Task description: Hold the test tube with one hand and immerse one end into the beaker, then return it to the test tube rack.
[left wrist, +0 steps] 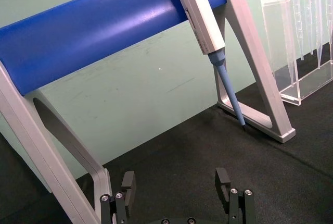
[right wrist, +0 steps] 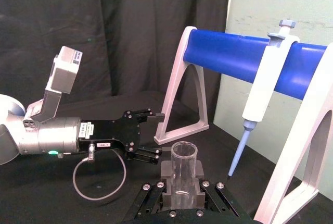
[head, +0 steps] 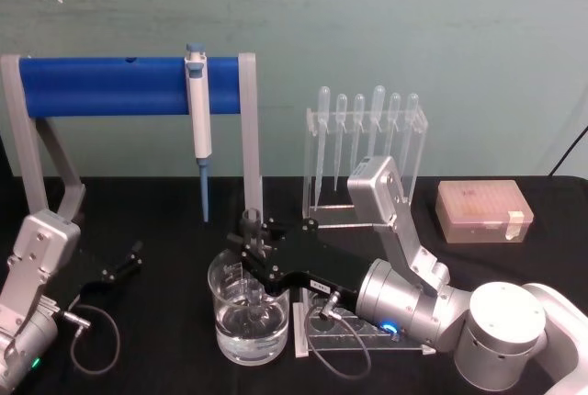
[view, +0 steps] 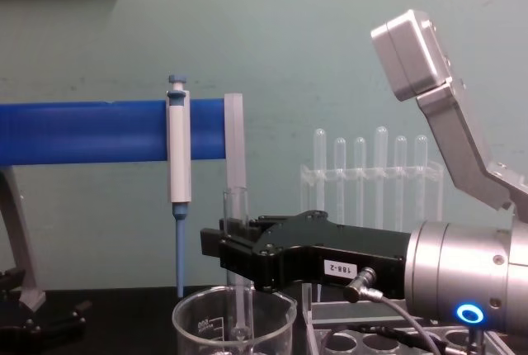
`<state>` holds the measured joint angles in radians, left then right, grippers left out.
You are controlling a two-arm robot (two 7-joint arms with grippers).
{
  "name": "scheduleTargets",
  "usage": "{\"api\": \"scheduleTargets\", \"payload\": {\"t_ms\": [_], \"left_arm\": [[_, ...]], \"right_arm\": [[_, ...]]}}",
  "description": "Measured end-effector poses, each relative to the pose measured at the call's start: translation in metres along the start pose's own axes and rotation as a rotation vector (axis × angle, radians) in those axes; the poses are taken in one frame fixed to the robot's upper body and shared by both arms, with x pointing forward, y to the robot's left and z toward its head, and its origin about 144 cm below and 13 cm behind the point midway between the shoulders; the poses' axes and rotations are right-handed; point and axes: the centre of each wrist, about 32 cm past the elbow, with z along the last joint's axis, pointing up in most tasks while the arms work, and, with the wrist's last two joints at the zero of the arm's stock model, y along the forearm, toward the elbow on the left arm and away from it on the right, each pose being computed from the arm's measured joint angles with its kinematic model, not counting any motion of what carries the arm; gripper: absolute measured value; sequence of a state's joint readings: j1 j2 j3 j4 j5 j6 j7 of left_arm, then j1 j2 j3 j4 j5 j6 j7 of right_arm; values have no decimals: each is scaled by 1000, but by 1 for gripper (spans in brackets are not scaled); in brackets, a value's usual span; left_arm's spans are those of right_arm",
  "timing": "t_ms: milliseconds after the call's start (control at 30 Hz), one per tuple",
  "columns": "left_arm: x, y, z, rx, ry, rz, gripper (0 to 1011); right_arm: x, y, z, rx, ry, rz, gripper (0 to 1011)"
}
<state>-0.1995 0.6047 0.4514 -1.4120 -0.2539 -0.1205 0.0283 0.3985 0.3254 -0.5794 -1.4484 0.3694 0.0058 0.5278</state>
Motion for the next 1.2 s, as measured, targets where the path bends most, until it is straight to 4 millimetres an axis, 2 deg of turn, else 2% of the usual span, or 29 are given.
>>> {"api": "scheduleTargets", "payload": {"t_ms": [800,933,1200], "left_arm": [[0,0,0,0,0,0,1000],[0,0,0,0,0,0,1000],[0,0,0,0,0,0,1000]], "right_arm": [[0,-1,4,8,-7,0,228],[1,-3,14,24,-25,3,228],[4,-6,57,61,-66,21,228]]}}
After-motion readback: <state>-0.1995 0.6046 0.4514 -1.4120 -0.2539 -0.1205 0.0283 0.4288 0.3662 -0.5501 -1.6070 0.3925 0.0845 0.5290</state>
